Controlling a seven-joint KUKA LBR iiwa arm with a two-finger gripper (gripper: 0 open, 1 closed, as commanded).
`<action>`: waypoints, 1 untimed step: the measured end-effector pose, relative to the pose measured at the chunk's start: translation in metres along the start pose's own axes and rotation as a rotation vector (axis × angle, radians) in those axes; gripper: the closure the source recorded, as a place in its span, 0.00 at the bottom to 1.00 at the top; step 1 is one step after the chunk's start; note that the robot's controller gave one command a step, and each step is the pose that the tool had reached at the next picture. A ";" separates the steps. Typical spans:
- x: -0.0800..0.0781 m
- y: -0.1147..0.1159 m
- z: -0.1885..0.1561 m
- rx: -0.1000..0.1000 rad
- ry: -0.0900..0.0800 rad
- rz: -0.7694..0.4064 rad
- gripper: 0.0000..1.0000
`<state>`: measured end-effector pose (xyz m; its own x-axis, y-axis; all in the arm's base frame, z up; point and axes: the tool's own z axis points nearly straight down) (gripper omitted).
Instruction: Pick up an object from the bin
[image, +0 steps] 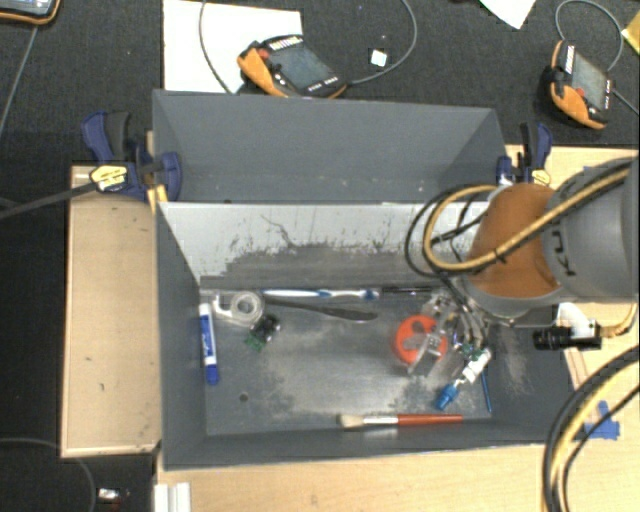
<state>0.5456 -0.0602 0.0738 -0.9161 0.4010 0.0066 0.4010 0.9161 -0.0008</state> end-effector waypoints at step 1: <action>-0.011 -0.003 0.003 -0.003 -0.021 -0.213 0.00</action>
Offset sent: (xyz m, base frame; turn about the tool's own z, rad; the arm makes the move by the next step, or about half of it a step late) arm 0.0032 -0.0017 0.0002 -0.0659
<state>0.5546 -0.0678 0.0707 -0.9801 0.1978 -0.0150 0.1978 0.9802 0.0012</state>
